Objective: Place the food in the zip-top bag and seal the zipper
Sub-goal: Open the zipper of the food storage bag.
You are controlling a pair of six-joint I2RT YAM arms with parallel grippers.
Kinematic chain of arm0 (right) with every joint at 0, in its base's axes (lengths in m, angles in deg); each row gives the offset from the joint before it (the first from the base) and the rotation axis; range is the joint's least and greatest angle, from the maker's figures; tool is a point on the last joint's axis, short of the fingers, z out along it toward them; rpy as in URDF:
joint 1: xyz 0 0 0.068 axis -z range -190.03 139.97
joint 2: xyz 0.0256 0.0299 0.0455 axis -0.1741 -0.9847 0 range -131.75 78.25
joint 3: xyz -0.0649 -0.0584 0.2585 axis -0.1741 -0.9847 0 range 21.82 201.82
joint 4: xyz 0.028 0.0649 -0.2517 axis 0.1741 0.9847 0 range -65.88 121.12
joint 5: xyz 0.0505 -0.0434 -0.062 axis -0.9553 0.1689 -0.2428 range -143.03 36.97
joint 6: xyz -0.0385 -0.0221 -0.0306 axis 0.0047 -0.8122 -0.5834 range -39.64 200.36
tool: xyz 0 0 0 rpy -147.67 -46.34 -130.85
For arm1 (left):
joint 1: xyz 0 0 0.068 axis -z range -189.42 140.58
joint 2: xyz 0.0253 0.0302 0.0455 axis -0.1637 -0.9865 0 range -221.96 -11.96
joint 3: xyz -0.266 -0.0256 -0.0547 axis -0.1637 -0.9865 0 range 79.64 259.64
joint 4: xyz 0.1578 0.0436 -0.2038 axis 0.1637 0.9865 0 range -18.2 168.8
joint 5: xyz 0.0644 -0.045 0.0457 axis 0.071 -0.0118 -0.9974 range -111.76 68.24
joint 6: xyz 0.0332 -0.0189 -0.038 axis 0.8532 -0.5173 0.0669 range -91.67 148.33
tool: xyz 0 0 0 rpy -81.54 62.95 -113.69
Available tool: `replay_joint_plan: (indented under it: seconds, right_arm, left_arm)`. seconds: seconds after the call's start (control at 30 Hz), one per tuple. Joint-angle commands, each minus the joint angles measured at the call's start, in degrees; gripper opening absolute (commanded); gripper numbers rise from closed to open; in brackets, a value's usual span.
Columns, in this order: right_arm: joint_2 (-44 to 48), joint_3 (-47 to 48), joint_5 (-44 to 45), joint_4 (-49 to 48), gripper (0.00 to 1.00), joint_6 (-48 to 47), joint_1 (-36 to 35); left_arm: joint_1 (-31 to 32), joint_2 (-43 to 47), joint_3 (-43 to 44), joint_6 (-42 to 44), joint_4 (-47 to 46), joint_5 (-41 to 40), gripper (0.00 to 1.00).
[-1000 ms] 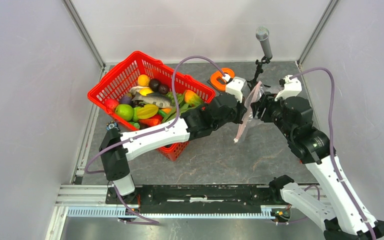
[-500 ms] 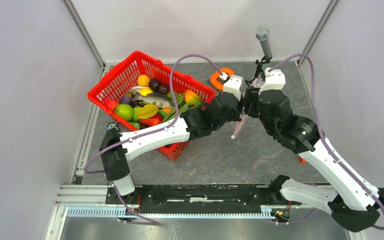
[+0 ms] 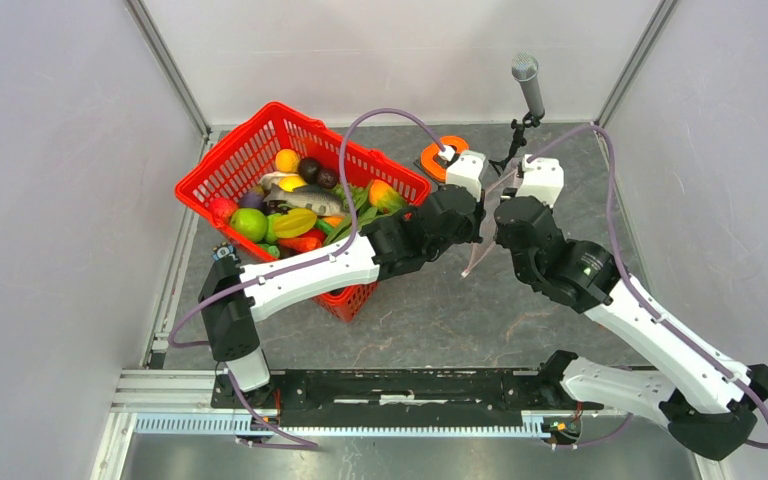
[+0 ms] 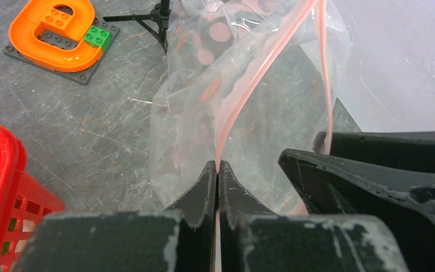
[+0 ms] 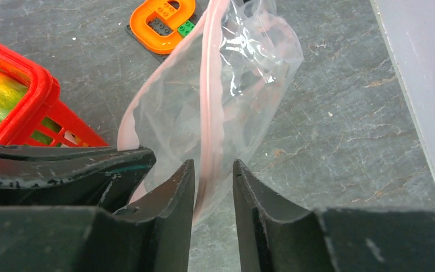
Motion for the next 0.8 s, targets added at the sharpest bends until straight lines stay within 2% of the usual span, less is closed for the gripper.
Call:
replay_joint_plan:
  seconds: [0.0, 0.07, 0.13, 0.17, 0.3, 0.33, 0.37, 0.4, 0.43, 0.57, 0.67, 0.77]
  right_arm:
    - [3.1, -1.5, 1.6, -2.7, 0.32, 1.0, -0.2]
    - [3.7, -2.0, 0.9, -2.9, 0.31, 0.3, -0.1]
    - [4.3, -2.4, 0.3, -2.6, 0.21, 0.6, -0.2]
    - [4.9, -2.9, -0.1, -3.0, 0.20, 0.5, -0.2]
    - [6.5, -4.3, -1.3, -3.8, 0.23, -0.6, -0.2]
    - [6.8, -4.3, -1.4, -3.7, 0.27, -1.0, -0.1]
    - [6.9, -4.3, -1.6, -3.5, 0.26, -1.5, -0.1]
    - [7.0, -4.4, -1.5, -3.3, 0.17, -1.7, -0.1]
    - [7.0, -4.5, -1.0, -3.0, 0.14, -1.5, -0.1]
    - [7.7, -6.0, -0.9, -3.2, 0.13, -1.6, -0.1]
    - [8.2, -6.8, -0.1, -3.1, 0.03, -1.7, -0.1]
    - [9.1, -5.9, 1.8, -3.2, 0.00, -5.0, -0.1]
  left_arm:
    - [-0.2, 2.9, -0.4, -0.9, -2.2, -2.2, 0.02]
    - [-0.4, 3.0, -0.7, -1.1, -2.1, -2.2, 0.02]
    - [-0.5, 3.1, -1.0, -1.1, -2.0, -2.0, 0.02]
    - [-0.7, 3.2, -1.1, -1.2, -1.9, -2.0, 0.02]
    - [-1.2, 3.5, -1.2, -1.3, -1.4, -1.6, 0.02]
    - [-1.3, 3.6, -1.2, -1.2, -1.5, -1.5, 0.02]
    - [-1.4, 3.6, -1.4, -1.3, -1.6, -1.2, 0.02]
    - [-1.4, 3.6, -1.4, -1.3, -1.8, -0.8, 0.02]
    - [-1.4, 3.6, -1.4, -1.3, -1.7, -0.8, 0.02]
    - [-1.6, 3.6, -1.3, -1.4, -1.7, 0.2, 0.02]
    - [-1.9, 3.8, -1.5, -1.2, -1.4, 0.2, 0.02]
    - [-3.5, 4.0, -2.2, -1.9, -1.0, 3.1, 0.02]
